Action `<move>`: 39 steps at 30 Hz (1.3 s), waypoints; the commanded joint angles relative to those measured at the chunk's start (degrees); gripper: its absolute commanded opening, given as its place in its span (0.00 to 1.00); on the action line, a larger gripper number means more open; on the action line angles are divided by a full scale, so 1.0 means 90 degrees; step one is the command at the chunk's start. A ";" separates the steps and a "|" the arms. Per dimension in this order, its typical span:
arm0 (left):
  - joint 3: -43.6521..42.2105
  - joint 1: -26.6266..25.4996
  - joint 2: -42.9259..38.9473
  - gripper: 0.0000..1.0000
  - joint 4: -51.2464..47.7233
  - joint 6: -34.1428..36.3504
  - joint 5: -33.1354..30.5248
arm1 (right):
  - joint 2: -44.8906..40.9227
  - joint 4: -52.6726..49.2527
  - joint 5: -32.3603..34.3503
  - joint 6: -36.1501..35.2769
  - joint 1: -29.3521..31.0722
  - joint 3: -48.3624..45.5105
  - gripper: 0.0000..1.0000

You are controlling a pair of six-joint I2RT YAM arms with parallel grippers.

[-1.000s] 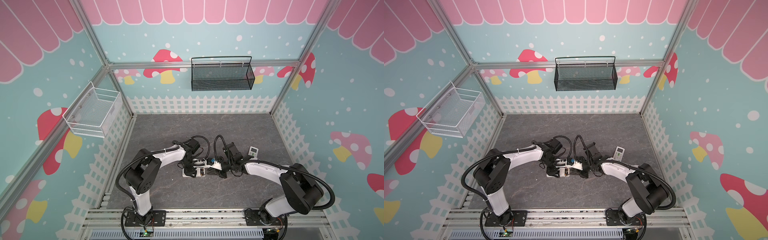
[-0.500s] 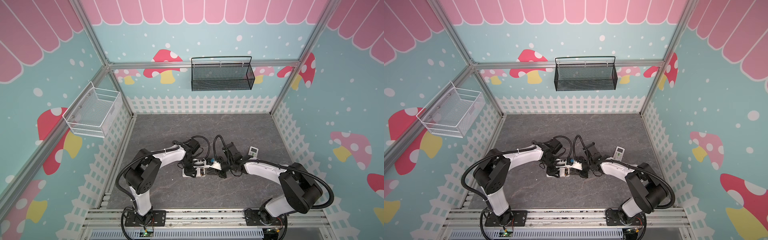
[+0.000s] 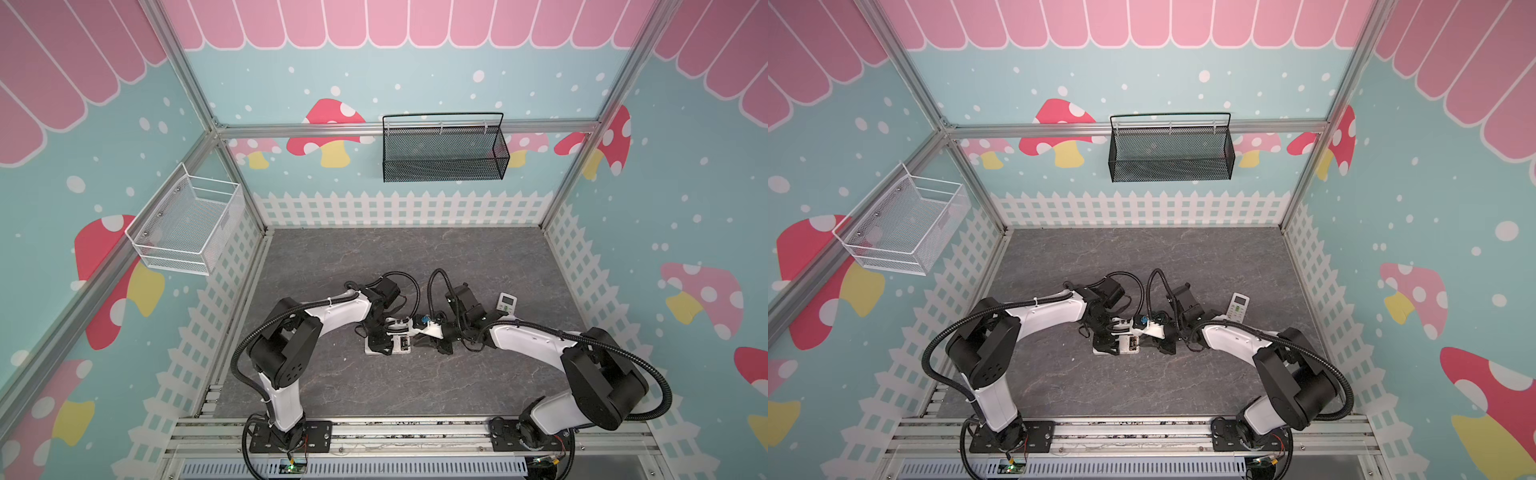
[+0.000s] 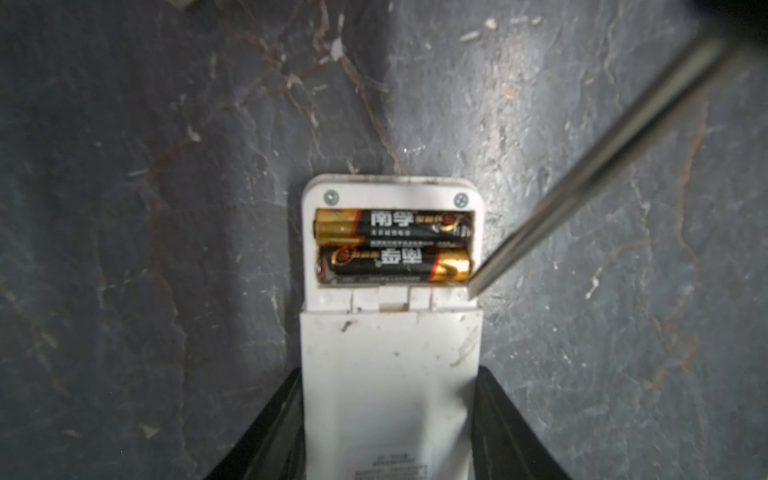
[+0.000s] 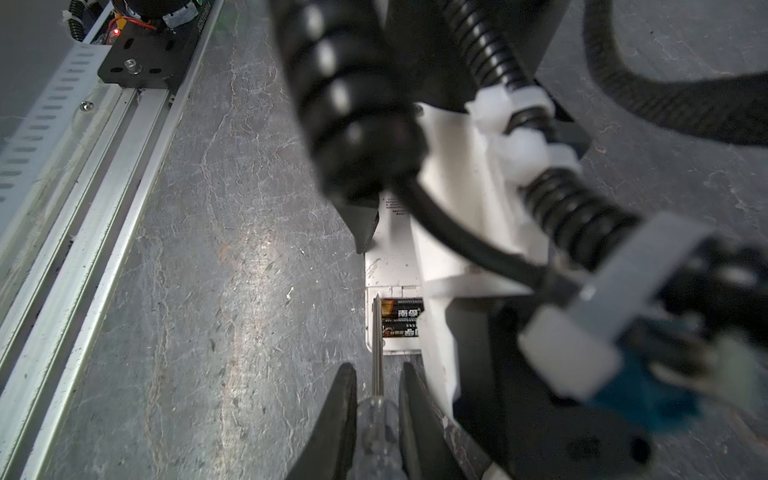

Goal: Unload the batteries from the remote control
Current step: 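Insert the screwdriver tip beside the nearer battery with the right gripper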

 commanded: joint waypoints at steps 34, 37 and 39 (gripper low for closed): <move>-0.0262 -0.0110 0.0090 0.54 0.0165 0.0187 -0.0146 | 0.0017 -0.0436 0.0878 -0.0871 0.0404 -0.0180 0.00; -0.0272 -0.0101 0.0080 0.54 0.0167 0.0187 -0.0149 | -0.0091 -0.0265 0.1342 -0.1011 0.0520 -0.0318 0.00; -0.0265 -0.0109 0.0080 0.54 0.0168 0.0184 -0.0139 | -0.0209 -0.0062 0.1676 -0.1073 0.0618 -0.0452 0.00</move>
